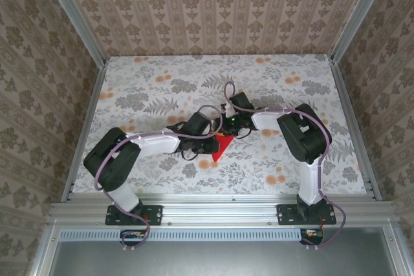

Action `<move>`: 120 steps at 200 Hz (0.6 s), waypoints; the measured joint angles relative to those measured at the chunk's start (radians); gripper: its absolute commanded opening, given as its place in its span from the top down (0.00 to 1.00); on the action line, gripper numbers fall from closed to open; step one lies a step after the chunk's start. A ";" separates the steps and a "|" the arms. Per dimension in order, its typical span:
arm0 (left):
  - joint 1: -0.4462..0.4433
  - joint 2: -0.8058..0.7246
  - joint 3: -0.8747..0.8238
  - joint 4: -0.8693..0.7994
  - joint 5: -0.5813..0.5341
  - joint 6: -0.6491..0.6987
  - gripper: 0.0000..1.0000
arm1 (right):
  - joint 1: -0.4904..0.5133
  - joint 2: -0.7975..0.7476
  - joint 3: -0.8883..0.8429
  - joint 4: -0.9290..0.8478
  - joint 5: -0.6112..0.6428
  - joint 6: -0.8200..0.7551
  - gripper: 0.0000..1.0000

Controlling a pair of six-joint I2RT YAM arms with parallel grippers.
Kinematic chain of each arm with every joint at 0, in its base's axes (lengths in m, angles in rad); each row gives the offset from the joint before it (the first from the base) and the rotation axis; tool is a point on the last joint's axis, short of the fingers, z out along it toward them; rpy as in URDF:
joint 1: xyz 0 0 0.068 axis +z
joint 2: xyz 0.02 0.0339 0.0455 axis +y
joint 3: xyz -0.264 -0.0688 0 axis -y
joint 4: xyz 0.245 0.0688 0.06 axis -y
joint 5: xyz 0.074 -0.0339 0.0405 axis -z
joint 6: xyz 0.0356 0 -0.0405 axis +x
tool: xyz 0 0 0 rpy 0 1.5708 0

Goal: Fold a paper plane with a square sheet of paper (pick it up from the middle)
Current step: Fourth fold the wing at the center of the table.

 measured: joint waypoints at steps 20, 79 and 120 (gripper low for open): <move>-0.003 0.031 0.014 0.007 0.000 0.004 0.87 | -0.003 0.013 0.009 0.000 -0.014 -0.002 0.78; -0.004 0.058 0.015 0.009 -0.011 0.026 0.88 | -0.018 0.021 0.011 -0.008 -0.026 -0.022 0.77; -0.004 0.063 0.015 0.011 -0.011 0.045 0.89 | -0.034 0.026 0.013 -0.008 -0.028 -0.033 0.75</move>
